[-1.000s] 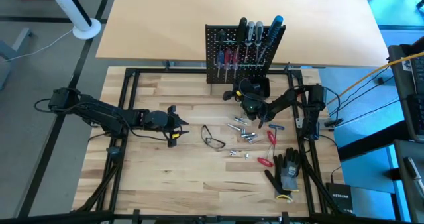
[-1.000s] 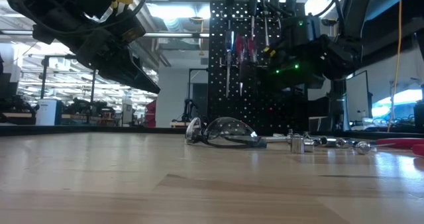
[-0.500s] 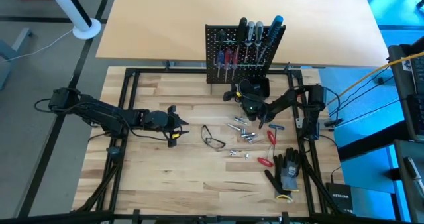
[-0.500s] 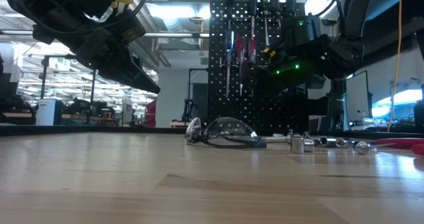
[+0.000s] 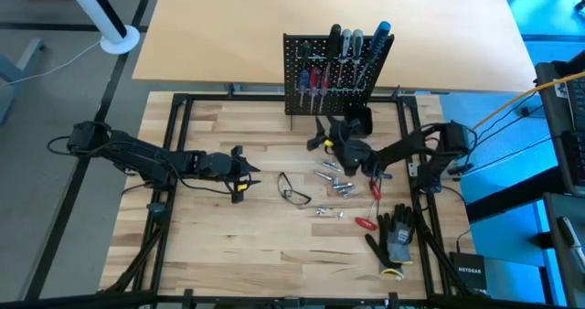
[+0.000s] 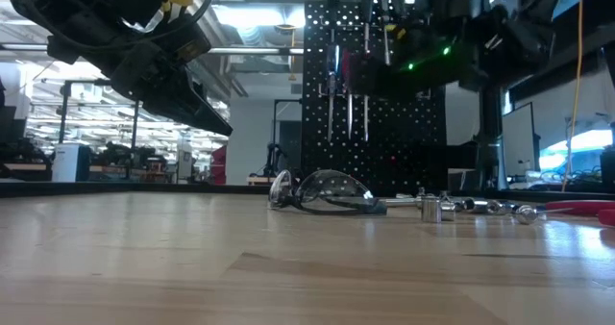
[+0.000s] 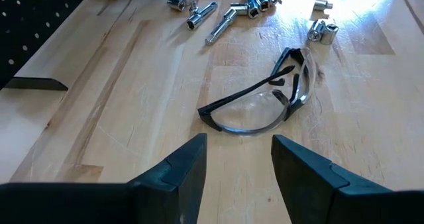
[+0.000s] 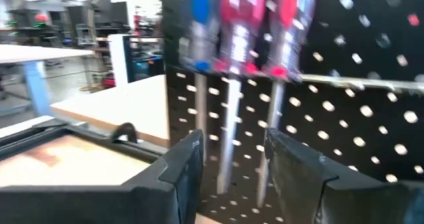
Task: Hang tools onto peg board
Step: Hang the red allen wrench on the peg board
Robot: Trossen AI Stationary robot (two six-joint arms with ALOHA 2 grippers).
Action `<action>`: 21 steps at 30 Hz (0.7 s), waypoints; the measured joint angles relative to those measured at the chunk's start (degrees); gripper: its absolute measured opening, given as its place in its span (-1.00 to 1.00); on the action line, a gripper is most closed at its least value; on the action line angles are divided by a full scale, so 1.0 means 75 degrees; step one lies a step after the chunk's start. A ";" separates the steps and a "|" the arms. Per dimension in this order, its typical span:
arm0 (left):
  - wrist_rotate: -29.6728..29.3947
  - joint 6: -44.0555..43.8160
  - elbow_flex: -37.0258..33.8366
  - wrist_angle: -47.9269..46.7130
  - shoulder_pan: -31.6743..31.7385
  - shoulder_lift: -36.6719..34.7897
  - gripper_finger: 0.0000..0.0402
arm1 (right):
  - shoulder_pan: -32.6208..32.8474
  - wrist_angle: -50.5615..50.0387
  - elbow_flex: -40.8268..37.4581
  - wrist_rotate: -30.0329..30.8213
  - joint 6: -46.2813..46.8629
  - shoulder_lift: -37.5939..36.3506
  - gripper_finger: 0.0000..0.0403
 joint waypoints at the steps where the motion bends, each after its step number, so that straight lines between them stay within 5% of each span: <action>1: 0.0000 0.0000 0.0000 0.0000 0.0000 0.0000 -0.21 | 0.0150 0.0000 0.0000 -0.0003 -0.0139 -0.0076 -0.20; 7: 0.0000 -0.0017 0.0000 -0.0008 0.0000 0.0000 -0.21 | 0.1236 -0.1030 0.0003 -0.0189 -0.0335 -0.0640 -0.20; 21: 0.0000 -0.0061 -0.0003 0.0058 -0.0001 -0.0001 -0.21 | 0.2630 -0.8228 0.0006 -0.3052 0.2743 -0.3516 -0.20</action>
